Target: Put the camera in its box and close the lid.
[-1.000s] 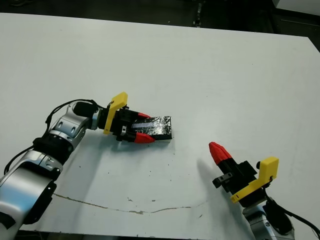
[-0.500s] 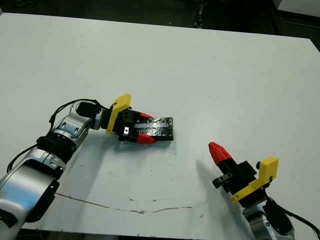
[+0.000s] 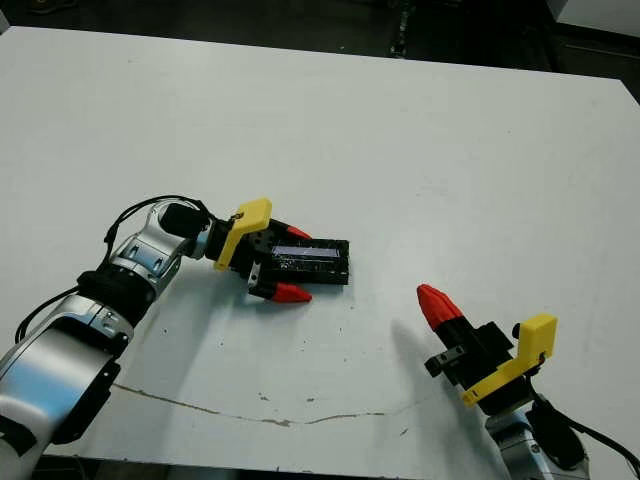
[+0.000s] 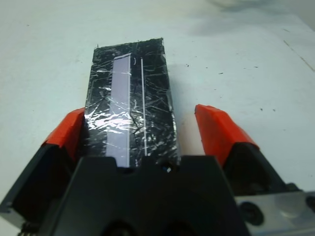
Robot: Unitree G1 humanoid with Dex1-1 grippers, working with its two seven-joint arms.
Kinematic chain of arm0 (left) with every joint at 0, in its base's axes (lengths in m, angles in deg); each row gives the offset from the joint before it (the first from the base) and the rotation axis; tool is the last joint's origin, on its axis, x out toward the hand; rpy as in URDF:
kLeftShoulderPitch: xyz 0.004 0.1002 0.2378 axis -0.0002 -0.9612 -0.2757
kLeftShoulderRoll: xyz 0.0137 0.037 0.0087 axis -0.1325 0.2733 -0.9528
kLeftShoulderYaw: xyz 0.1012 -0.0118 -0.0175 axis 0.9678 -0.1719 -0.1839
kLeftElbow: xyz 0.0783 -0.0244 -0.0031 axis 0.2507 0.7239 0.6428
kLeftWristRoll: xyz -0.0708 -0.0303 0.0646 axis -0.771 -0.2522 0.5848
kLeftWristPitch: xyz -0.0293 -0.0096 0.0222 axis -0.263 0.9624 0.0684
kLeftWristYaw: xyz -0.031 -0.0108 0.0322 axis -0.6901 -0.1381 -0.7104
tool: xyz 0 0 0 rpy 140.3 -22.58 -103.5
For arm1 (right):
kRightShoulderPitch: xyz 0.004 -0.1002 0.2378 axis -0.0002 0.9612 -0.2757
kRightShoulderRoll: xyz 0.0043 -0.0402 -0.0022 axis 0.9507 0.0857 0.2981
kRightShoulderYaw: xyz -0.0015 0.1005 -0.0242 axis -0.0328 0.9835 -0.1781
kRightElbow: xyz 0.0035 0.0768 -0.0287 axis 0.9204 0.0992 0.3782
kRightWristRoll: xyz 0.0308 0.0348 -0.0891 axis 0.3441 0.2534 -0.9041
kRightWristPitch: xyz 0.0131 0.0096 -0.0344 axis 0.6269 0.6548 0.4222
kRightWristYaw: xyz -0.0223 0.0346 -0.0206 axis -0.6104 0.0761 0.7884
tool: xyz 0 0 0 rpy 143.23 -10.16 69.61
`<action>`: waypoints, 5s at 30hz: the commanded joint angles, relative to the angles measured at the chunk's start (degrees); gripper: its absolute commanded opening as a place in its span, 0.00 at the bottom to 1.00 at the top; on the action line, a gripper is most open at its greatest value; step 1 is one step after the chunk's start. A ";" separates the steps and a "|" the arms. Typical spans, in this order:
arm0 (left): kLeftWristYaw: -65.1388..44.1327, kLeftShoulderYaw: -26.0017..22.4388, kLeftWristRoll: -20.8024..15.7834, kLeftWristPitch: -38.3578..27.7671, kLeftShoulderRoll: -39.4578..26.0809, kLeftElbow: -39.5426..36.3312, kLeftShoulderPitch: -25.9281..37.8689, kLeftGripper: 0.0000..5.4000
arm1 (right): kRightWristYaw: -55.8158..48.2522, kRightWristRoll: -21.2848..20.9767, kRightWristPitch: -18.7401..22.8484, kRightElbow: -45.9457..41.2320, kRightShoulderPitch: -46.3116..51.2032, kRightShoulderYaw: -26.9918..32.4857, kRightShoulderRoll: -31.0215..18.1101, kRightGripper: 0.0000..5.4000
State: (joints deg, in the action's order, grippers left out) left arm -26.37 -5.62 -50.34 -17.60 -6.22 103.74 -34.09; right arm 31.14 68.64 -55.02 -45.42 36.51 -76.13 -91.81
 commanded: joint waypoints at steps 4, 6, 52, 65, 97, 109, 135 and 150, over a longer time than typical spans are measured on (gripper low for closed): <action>-0.18 2.31 1.32 0.02 5.86 1.03 -2.13 1.00 | 0.09 -0.06 -0.12 0.20 0.09 0.57 -0.99 0.00; 0.34 1.80 1.15 -0.16 5.37 0.78 -2.56 1.00 | 0.02 -0.03 -0.14 0.33 0.02 0.59 -1.01 0.00; 15.81 -25.96 -18.53 24.27 -23.45 -44.85 -27.16 0.89 | -0.78 0.68 -0.07 0.53 -0.21 0.11 -1.03 0.00; 49.76 -16.11 -22.97 31.29 1.27 -71.86 -32.47 0.53 | -0.29 -0.62 -0.96 0.40 0.11 -0.06 -0.68 0.00; 69.08 -6.09 -15.25 57.74 12.98 -62.43 -33.29 0.00 | 0.69 -0.42 -0.67 -0.03 0.17 -0.95 -0.68 0.00; 69.05 -5.83 -15.28 60.14 13.11 -59.98 -35.18 0.00 | 0.06 -0.24 -1.08 0.58 -0.26 -0.86 -0.91 0.00; 63.41 -18.23 -3.77 2.05 4.38 -71.19 -47.89 0.00 | 8.32 -3.90 -4.18 -4.11 -2.67 0.48 1.53 0.00; 69.69 -22.95 -3.72 -6.64 8.35 -64.43 -57.99 0.00 | 17.06 -7.65 -5.26 -5.07 -6.18 -1.15 5.93 0.00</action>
State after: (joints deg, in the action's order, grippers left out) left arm 42.81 -29.08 -54.58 -23.52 1.52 37.92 -90.88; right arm 47.30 61.77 -60.01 -50.87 29.93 -77.05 -86.31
